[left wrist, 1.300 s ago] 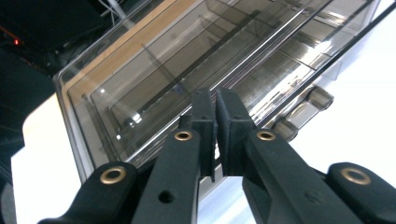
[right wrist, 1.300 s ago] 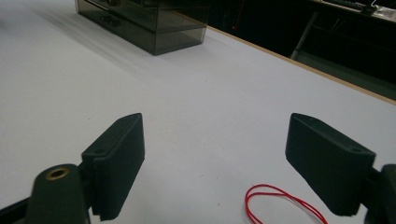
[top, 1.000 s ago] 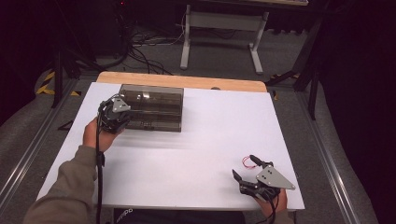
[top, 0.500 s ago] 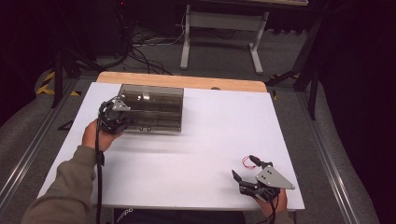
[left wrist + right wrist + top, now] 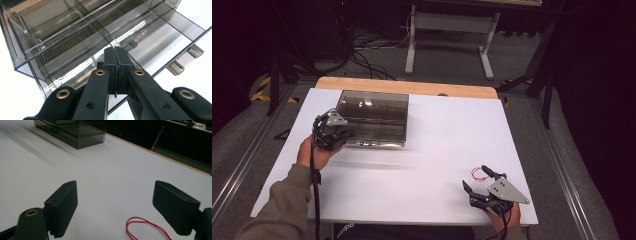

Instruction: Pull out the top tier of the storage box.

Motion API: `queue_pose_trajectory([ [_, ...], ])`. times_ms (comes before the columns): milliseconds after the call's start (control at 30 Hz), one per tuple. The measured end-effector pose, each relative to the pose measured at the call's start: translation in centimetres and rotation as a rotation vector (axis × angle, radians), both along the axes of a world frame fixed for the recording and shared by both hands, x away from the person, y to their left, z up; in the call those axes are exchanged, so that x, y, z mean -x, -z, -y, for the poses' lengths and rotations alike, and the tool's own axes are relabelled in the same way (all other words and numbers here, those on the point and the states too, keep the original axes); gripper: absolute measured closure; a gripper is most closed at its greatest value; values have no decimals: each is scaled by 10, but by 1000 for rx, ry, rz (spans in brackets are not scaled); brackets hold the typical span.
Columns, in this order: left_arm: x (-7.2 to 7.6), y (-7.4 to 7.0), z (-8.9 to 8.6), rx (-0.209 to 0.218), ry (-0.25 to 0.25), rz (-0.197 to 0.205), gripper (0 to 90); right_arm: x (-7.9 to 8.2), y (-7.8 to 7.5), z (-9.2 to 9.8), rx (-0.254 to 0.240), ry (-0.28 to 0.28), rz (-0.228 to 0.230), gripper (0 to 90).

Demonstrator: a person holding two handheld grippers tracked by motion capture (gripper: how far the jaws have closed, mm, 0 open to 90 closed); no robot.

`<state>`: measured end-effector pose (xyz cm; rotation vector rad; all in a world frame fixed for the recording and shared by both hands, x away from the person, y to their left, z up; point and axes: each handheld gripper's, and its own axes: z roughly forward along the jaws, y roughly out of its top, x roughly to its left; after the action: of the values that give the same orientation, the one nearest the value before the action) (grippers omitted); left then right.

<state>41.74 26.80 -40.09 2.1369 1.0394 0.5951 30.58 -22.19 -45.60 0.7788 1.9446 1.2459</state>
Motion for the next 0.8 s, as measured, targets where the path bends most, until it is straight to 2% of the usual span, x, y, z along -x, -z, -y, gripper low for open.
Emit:
queue_pose_trajectory([
  [167, 5, 0, 3, -24, 14, -2, 865, 0, 0, 1, -6, 7, 0, 210],
  [267, 6, -1, 5, -52, 7, 10, 857, -1, 0, 2, -11, 10, -2, 210],
  [567, 8, -2, -1, -57, -13, 31, 852, 0, 0, 2, -13, 9, -1, 210],
  [800, 7, 0, -16, -55, -52, 35, 852, 0, 0, 1, -8, 9, -4, 211],
])
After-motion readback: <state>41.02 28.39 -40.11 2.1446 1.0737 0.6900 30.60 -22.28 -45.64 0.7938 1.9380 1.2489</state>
